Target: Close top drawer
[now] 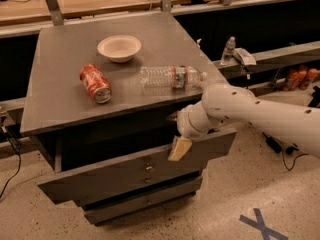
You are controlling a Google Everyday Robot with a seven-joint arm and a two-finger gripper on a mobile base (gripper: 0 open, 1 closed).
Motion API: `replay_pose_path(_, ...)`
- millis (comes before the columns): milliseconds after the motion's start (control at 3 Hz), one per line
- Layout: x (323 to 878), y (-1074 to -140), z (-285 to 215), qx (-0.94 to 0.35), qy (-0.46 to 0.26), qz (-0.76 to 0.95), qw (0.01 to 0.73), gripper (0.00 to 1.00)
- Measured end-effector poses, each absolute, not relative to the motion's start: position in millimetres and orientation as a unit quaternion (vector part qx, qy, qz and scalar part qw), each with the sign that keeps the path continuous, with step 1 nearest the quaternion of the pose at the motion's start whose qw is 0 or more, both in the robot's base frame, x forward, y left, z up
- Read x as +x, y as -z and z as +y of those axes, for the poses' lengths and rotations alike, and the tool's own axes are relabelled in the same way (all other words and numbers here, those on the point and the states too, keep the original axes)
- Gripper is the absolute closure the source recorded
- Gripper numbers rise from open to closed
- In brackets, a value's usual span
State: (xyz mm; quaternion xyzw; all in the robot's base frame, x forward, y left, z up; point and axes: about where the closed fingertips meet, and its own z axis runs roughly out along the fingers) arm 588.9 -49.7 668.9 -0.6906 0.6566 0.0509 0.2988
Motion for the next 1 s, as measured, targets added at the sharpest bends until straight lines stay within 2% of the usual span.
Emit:
replay_pose_path(333, 590, -669, -49, -0.691, -0.051, 0.657, 0.299, 0.36)
replay_pose_path(1000, 615, -673, -33, -0.691, -0.06, 0.65, 0.311, 0.36)
